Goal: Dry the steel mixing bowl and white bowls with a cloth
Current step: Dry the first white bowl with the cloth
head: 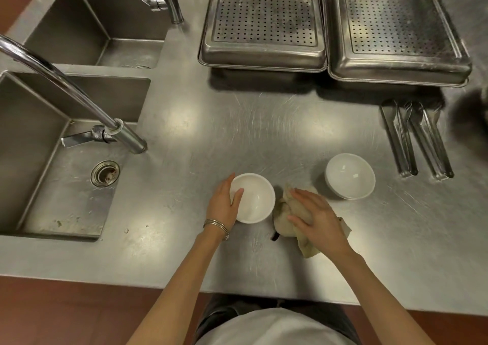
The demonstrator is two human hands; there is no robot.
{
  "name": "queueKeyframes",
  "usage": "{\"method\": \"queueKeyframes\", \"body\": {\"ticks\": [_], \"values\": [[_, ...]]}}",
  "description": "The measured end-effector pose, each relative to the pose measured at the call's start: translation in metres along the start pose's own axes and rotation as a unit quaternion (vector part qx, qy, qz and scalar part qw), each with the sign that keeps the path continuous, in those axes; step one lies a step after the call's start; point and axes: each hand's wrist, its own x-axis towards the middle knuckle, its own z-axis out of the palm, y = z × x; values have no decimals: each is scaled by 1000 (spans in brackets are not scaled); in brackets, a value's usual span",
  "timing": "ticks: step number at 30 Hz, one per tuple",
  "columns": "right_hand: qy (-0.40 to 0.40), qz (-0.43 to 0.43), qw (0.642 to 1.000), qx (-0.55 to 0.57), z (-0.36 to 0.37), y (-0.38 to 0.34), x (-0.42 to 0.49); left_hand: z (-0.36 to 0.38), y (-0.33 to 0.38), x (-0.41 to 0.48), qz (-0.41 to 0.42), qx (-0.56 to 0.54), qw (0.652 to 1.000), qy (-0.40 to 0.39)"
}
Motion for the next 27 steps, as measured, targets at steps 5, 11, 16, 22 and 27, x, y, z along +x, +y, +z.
{"method": "queueKeyframes", "body": {"ticks": [5, 11, 16, 22, 27], "values": [[-10, 13, 1000, 2, 3, 0, -10, -1, -2, -15, 147, 100, 982, 64], [-35, 7, 998, -55, 13, 5, -15, 21, -10, -38, 309, 188, 932, 10], [15, 21, 999, 18, 13, 6, -6, 18, 6, -36, 285, 167, 943, 30], [136, 13, 972, 191, -30, -34, -12, -8, 60, -41, -49, -263, 963, 38], [162, -122, 970, 136, -37, -75, -7, -15, 91, -49, -74, -427, 901, -19]]}}
